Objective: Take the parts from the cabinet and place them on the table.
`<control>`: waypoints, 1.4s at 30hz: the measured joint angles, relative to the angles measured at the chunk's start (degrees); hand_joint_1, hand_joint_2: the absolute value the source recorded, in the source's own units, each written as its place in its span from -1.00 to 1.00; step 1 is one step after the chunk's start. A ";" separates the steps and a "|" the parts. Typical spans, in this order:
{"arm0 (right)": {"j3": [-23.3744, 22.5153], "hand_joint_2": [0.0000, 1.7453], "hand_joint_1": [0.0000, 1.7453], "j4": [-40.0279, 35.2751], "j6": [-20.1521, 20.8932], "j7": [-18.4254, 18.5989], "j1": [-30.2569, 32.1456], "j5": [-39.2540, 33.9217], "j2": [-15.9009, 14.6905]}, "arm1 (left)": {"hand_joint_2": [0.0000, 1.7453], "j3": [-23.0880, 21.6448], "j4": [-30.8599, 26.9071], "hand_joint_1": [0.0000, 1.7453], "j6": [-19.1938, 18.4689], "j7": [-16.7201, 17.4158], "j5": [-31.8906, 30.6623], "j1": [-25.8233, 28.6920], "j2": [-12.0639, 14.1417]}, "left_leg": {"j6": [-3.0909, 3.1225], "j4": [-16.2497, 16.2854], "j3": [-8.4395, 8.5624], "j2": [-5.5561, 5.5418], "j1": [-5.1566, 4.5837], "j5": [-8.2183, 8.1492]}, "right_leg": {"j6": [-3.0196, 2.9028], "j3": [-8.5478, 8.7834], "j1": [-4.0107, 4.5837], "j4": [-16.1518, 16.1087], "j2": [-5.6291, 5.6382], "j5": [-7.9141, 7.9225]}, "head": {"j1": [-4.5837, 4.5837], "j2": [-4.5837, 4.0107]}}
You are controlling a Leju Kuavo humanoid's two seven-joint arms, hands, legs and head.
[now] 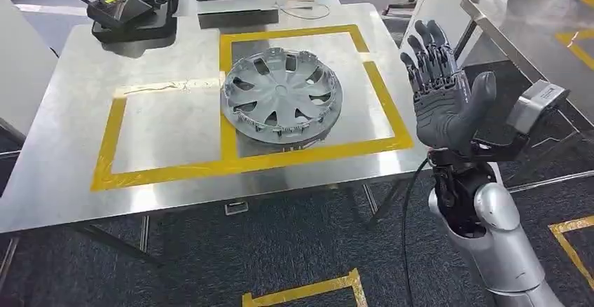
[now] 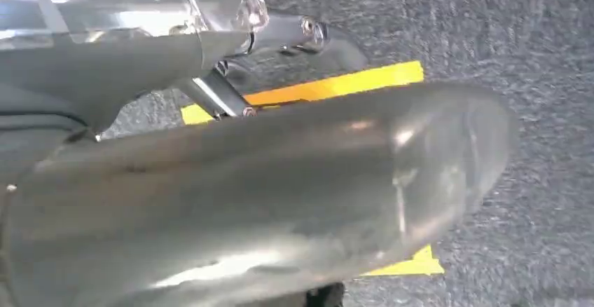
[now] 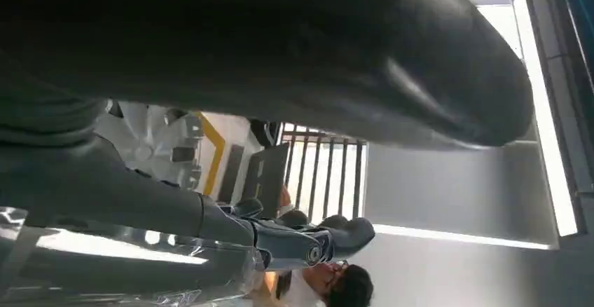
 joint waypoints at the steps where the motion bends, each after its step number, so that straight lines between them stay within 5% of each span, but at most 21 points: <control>1: 0.11 -1.00 -1.00 0.15 0.00 0.00 -0.07 0.00 0.00 | -1.00 -0.02 0.02 -1.00 0.00 -0.02 0.00 0.01 0.00 | -0.36 -0.68 0.57 0.05 0.34 0.97 | 0.20 -0.34 -0.20 0.27 -0.02 0.11 | -0.09 0.00; 4: 0.39 -1.00 -1.00 0.66 0.00 0.00 -0.53 0.00 0.11 | -1.00 -0.02 0.04 -1.00 0.02 -0.15 0.00 -0.04 0.07 | -1.60 -13.12 8.15 0.46 1.42 7.25 | 1.19 -1.17 -1.00 1.84 -0.02 -0.24 | -0.30 0.00; 5: 0.44 -1.00 -1.00 0.76 0.00 0.00 -0.82 0.00 0.13 | -1.00 0.00 0.02 -1.00 0.02 -0.22 0.00 -0.13 0.00 | -1.80 -15.15 9.33 0.32 1.21 5.48 | 1.73 -1.61 -1.09 2.43 0.04 -0.41 | -0.58 0.00; 7: 0.57 -1.00 -1.00 0.90 0.02 0.02 -1.29 -0.02 0.22 | -1.00 0.00 0.02 -1.00 0.02 -0.44 -0.04 -0.11 -0.09 | 0.07 -15.28 8.84 0.30 0.98 6.17 | 2.46 -2.19 -0.91 3.19 0.28 -0.40 | -0.79 0.00; 10: 0.72 -1.00 -1.00 1.25 0.07 0.02 -1.40 -0.04 0.17 | -1.00 0.00 0.09 -1.00 0.02 -0.52 -0.11 0.00 -0.02 | 1.56 -15.44 8.55 0.37 0.84 6.82 | 3.16 -2.49 -1.38 3.06 0.31 -0.21 | -0.31 0.00; 12: 0.72 -1.00 -1.00 1.46 0.07 0.02 -1.49 -0.04 0.17 | -1.00 0.00 0.11 -1.00 0.02 -0.61 -0.13 -0.02 0.00 | 2.06 -15.43 8.26 0.46 0.74 7.12 | 3.52 -4.09 -1.45 7.32 0.42 -3.86 | 0.46 0.00; 14: 0.81 -1.00 -1.00 1.68 0.07 0.02 -1.53 -0.04 0.20 | -1.00 0.00 0.11 -1.00 0.02 -0.61 -0.13 0.00 0.04 | 2.34 -15.39 7.88 0.69 0.39 7.30 | 3.60 -8.03 -1.43 16.91 0.50 -8.57 | 1.27 0.00; 16: 1.12 -1.00 -1.00 1.97 0.07 0.02 -1.49 -0.04 0.20 | -1.00 0.00 0.13 -1.00 0.02 -0.61 -0.13 0.06 0.11 | 2.49 -15.36 7.64 0.89 -0.10 7.40 | 3.18 -9.97 -1.32 21.77 0.57 -9.79 | 1.75 0.00; 18: 1.16 -1.00 -1.00 2.14 0.07 0.02 -1.50 -0.04 0.20 | -1.00 0.00 0.13 -1.00 0.02 -0.61 -0.13 0.02 0.11 | 2.54 -15.35 7.75 0.93 -0.46 7.41 | 2.11 -6.88 -0.69 16.01 0.71 -5.81 | 1.94 0.00; 20: 1.16 -1.00 -1.00 2.14 0.09 0.02 -1.79 -0.04 0.20 | -1.00 0.00 0.11 -1.00 0.00 -0.63 -0.15 -0.11 0.00 | 2.57 -15.39 7.99 0.99 -0.53 7.38 | 0.58 -2.06 0.39 5.38 1.30 -0.83 | 2.08 0.00; 21: 1.16 -1.00 -1.00 2.14 0.09 0.02 -1.99 -0.04 0.17 | -1.00 0.00 0.11 -1.00 0.00 -0.63 -0.17 -0.22 -0.15 | 2.46 -15.34 7.60 1.05 -0.80 7.38 | 0.04 -1.14 0.51 4.50 1.28 -1.60 | 1.75 0.00; 25: 1.18 -1.00 -1.00 2.14 0.00 0.02 -2.19 -0.04 0.15 | -1.00 0.00 0.11 -1.00 -0.35 -0.63 -0.22 -0.17 -0.31 | 1.55 -15.64 7.27 1.13 -0.49 7.92 | -0.34 -1.11 0.83 2.66 1.03 -1.39 | 2.25 0.00; 27: 1.29 -1.00 -1.00 2.14 -0.04 0.02 -2.27 -0.04 0.22 | -1.00 0.00 0.11 -1.00 -0.35 -0.68 -0.22 -0.19 -0.17 | 1.15 -13.73 6.29 0.34 -0.58 6.01 | -0.18 -0.46 0.24 1.17 0.49 -0.61 | 2.05 0.00; 29: 1.44 -1.00 -1.00 2.16 -0.09 0.02 -2.12 -0.04 0.24 | -1.00 0.00 0.13 -1.00 -0.42 -0.63 -0.26 -0.13 -0.11 | 0.57 -5.10 2.17 -0.04 -0.35 1.45 | -0.32 -0.59 0.16 1.23 0.29 -0.49 | 0.96 0.00; 31: 1.75 -1.00 -1.00 2.21 -0.18 0.02 -2.04 -0.04 0.26 | -1.00 0.00 0.15 -1.00 -0.44 -0.63 -0.28 0.00 -0.04 | 0.17 1.02 -0.99 -0.02 -0.11 -0.34 | -0.31 -0.73 0.16 1.46 0.15 -0.53 | 0.55 0.00; 33: 2.03 -1.00 -1.00 2.36 -0.33 0.07 -2.02 -0.04 0.28 | -1.00 0.00 0.15 -1.00 -0.46 -0.61 -0.37 0.03 -0.04 | -0.12 -1.83 0.15 0.09 0.17 2.88 | -0.07 -0.81 0.04 1.85 0.11 -0.68 | 0.22 0.00; 35: 2.12 -1.00 -1.00 2.36 -0.35 0.17 -2.05 -0.04 0.28 | -1.00 0.00 0.15 -1.00 -0.46 -0.61 -0.50 -0.01 0.13 | -0.33 -12.17 5.74 0.35 0.49 8.36 | 0.57 -0.80 -0.25 2.55 0.12 -1.14 | -0.04 0.00; 36: 2.12 -1.00 -1.00 2.36 -0.37 0.17 -2.05 -0.04 0.26 | -1.00 0.00 0.15 -1.00 -0.46 -0.61 -0.52 -0.06 0.15 | -0.19 -14.57 7.11 0.45 0.35 7.41 | 0.94 -0.86 -0.29 2.90 0.13 -1.40 | -0.09 0.00; 38: 2.19 -1.00 -1.00 2.34 -0.41 0.20 -2.17 -0.04 0.28 | -1.00 0.00 0.13 -1.00 -0.50 -0.59 -0.61 -0.11 0.04 | 0.93 -14.82 6.85 0.43 0.22 7.61 | 1.51 -1.46 0.00 3.43 0.27 -1.52 | -0.49 0.00; 42: 2.14 -1.00 -1.00 2.34 -0.50 0.20 -2.16 -0.07 0.20 | -1.00 0.00 0.13 -1.00 -0.50 -0.55 -0.63 0.02 0.26 | 2.15 -15.05 6.70 0.41 0.33 8.12 | 2.47 -1.89 -0.30 4.19 0.51 -2.37 | 0.11 0.00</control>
